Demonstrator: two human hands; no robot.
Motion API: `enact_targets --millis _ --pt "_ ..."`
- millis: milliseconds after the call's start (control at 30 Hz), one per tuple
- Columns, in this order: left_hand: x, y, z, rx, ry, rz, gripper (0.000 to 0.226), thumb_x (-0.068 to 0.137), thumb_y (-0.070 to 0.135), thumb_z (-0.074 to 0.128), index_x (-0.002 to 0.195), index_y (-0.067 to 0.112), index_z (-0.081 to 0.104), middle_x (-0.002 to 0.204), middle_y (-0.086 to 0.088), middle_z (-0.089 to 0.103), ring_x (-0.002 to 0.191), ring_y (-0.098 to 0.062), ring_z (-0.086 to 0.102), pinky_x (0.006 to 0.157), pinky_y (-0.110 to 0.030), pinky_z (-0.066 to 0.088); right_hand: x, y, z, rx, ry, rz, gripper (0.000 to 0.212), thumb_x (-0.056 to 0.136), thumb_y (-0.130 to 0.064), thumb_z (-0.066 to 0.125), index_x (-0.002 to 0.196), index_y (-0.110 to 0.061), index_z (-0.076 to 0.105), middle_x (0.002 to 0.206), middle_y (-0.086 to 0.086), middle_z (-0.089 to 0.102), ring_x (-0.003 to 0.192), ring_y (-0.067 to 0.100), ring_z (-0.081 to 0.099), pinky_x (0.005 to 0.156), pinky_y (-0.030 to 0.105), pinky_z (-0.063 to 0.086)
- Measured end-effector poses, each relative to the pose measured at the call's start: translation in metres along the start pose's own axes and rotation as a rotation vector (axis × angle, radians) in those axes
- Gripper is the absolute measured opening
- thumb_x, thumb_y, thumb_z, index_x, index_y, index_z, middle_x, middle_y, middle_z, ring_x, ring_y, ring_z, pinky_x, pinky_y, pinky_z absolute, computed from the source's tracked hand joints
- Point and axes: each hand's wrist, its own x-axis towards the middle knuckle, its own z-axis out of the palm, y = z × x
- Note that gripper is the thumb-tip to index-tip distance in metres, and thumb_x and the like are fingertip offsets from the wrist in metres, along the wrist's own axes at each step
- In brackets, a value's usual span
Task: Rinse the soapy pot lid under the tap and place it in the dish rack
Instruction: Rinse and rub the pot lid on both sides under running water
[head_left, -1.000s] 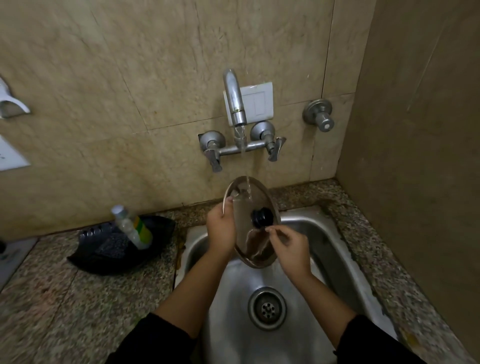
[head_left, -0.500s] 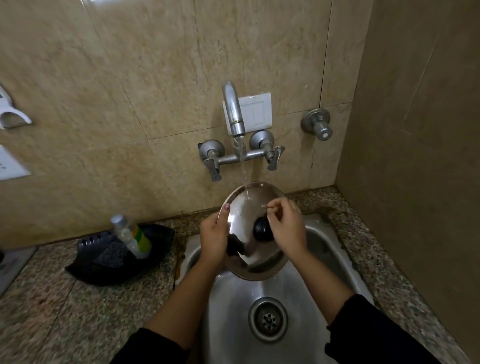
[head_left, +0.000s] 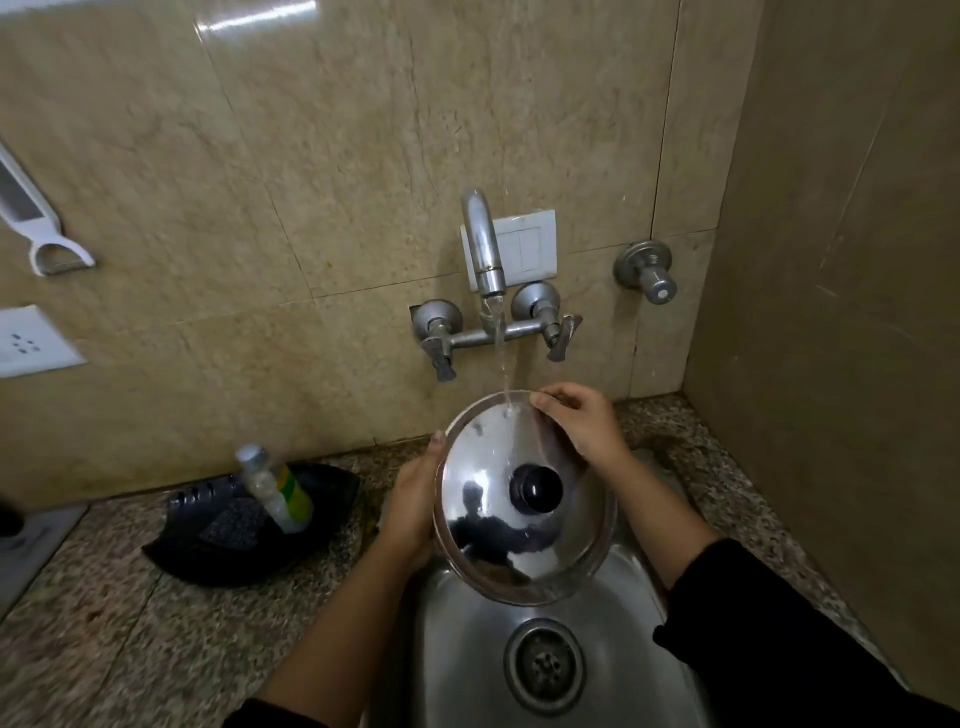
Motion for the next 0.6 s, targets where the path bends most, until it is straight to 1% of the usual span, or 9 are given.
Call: enact_targets --millis 67,133,167,233,333,400,467,500,600 --pt "0.002 0.012 -0.001 0.097 -0.136 -0.029 0.047 0.08 0.05 0.066 0.092 0.006 0.073 0.092 -0.017 0.075 0.085 -0.034 0.069 0.081 -0.043 0.055 0.002 0.0 0.005 -0.069 -0.119 -0.046 0.002 0.081 -0.031 0.072 0.083 -0.031 0.07 0.084 -0.011 0.07 0.087 0.012 0.066 0.083 0.032 0.052" --pt "0.003 0.021 0.0 0.141 -0.202 0.046 0.045 0.08 0.045 0.069 0.085 0.0 0.07 0.084 -0.021 0.07 0.076 -0.034 0.063 0.071 -0.04 0.05 -0.002 -0.01 0.016 -0.157 -0.249 -0.084 0.013 0.077 -0.042 0.072 0.085 -0.031 0.072 0.085 -0.008 0.073 0.086 0.012 0.068 0.081 0.037 0.055" --pt "0.002 0.023 0.002 0.129 -0.195 0.081 0.042 0.084 0.039 0.066 0.085 -0.003 0.068 0.081 -0.022 0.069 0.073 -0.032 0.062 0.067 -0.037 0.05 -0.003 -0.013 0.018 -0.204 -0.246 -0.089 0.021 0.073 -0.048 0.073 0.085 -0.03 0.071 0.083 -0.008 0.073 0.083 0.012 0.068 0.077 0.039 0.056" --pt "-0.006 0.024 0.004 0.068 -0.136 0.118 0.034 0.091 0.029 0.06 0.084 -0.004 0.068 0.075 -0.016 0.071 0.067 -0.028 0.066 0.061 -0.031 0.053 0.0 -0.014 0.014 -0.213 -0.14 -0.043 0.031 0.068 -0.055 0.073 0.079 -0.027 0.07 0.075 -0.007 0.071 0.075 0.012 0.067 0.071 0.036 0.054" --pt "-0.004 0.016 -0.003 -0.078 -0.093 0.008 0.027 0.095 0.024 0.055 0.092 0.003 0.07 0.081 -0.013 0.076 0.071 -0.024 0.072 0.061 -0.03 0.057 0.007 -0.005 0.002 -0.154 0.025 0.02 0.031 0.073 -0.053 0.072 0.073 -0.022 0.069 0.068 -0.008 0.067 0.069 0.011 0.063 0.067 0.035 0.052" --pt "-0.001 0.017 -0.006 -0.009 -0.136 -0.047 0.03 0.093 0.029 0.057 0.096 0.003 0.071 0.089 -0.018 0.075 0.08 -0.031 0.073 0.069 -0.033 0.058 0.005 -0.005 0.005 -0.223 -0.024 -0.014 0.032 0.073 -0.056 0.068 0.081 -0.025 0.07 0.076 -0.008 0.07 0.076 0.011 0.065 0.073 0.038 0.055" --pt "0.003 0.018 -0.005 0.098 -0.124 -0.004 0.038 0.09 0.036 0.061 0.096 0.0 0.072 0.093 -0.023 0.074 0.086 -0.038 0.071 0.075 -0.038 0.055 0.001 -0.01 0.016 -0.326 -0.132 -0.053 0.035 0.073 -0.058 0.067 0.086 -0.026 0.069 0.081 -0.008 0.071 0.08 0.012 0.065 0.073 0.037 0.054" --pt "0.003 0.018 -0.004 0.109 -0.086 0.026 0.039 0.089 0.038 0.062 0.095 0.001 0.072 0.092 -0.022 0.074 0.085 -0.037 0.071 0.076 -0.038 0.055 -0.001 -0.014 0.019 -0.368 -0.144 -0.072 0.038 0.072 -0.061 0.065 0.086 -0.026 0.069 0.08 -0.008 0.07 0.079 0.012 0.065 0.071 0.036 0.054" --pt "0.0 0.013 -0.003 -0.01 0.043 0.056 0.033 0.09 0.034 0.061 0.093 0.004 0.072 0.088 -0.017 0.074 0.079 -0.028 0.069 0.07 -0.033 0.056 -0.002 -0.014 0.015 -0.359 0.016 -0.079 0.039 0.076 -0.061 0.062 0.077 -0.022 0.066 0.07 -0.007 0.066 0.069 0.011 0.062 0.059 0.03 0.047"
